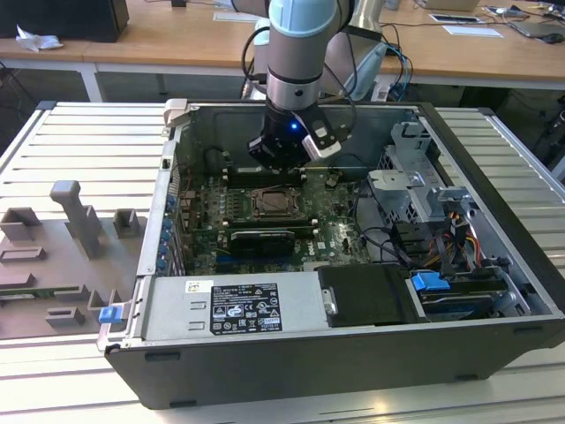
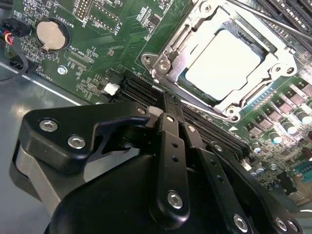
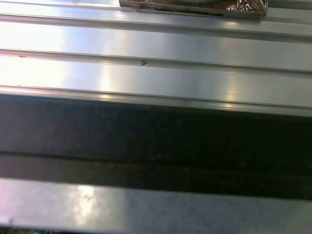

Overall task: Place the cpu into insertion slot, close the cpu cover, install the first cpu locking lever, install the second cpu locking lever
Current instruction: 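Install the first cpu locking lever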

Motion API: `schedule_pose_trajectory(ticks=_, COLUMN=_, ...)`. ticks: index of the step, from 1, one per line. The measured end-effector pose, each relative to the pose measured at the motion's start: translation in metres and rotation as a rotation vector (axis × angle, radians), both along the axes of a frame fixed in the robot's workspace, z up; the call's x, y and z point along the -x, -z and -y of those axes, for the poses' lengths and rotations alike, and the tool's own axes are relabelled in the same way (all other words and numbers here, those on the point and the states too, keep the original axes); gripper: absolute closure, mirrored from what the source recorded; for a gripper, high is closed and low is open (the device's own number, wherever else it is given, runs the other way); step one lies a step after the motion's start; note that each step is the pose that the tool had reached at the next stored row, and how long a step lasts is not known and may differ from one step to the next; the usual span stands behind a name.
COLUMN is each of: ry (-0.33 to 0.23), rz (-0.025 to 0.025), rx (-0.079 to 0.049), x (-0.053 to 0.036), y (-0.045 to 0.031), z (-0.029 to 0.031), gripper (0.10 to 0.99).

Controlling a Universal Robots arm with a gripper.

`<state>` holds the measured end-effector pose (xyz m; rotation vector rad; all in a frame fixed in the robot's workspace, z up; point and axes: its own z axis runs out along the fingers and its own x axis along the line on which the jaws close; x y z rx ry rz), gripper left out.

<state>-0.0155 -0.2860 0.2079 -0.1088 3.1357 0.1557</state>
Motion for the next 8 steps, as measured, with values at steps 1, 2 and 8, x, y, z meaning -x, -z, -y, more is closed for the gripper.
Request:
schedule_pose_trajectory(ticks=1, ry=0.000, rz=0.0000, rx=0.000, x=-0.0005, y=0.0012, z=0.0000, gripper=0.976)
schedule_pose_trajectory(ticks=2, ry=0.000, rz=0.0000, rx=0.000, x=-0.0007, y=0.0019, z=0.0000, gripper=0.976)
schedule_pose_trajectory(ticks=8, ry=0.000, rz=-0.0002, rx=0.000, x=-0.0013, y=0.0037, z=0.0000, gripper=0.976)
